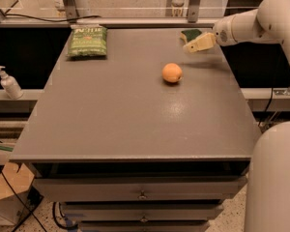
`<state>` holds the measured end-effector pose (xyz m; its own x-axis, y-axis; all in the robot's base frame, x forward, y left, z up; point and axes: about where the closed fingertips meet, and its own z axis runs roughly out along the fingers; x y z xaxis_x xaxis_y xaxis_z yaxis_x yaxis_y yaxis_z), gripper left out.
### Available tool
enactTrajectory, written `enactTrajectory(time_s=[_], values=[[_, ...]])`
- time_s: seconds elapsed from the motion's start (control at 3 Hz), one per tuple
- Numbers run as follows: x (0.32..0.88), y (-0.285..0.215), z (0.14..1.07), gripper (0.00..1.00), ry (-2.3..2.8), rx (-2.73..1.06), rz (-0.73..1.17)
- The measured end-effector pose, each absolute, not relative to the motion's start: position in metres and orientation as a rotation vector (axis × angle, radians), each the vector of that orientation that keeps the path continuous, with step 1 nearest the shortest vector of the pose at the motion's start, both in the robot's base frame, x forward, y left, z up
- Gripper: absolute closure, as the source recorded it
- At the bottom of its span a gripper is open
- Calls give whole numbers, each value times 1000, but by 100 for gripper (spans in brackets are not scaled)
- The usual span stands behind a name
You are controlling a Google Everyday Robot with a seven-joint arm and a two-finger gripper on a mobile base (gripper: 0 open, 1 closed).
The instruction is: Move sponge near green jalapeno chip bag
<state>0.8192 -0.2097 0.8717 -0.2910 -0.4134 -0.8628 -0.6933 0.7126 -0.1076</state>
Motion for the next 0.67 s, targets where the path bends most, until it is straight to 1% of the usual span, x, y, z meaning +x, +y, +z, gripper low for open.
enactTrajectory(time_s=[0.67], values=[[830, -206, 848, 0, 1973, -868, 375]])
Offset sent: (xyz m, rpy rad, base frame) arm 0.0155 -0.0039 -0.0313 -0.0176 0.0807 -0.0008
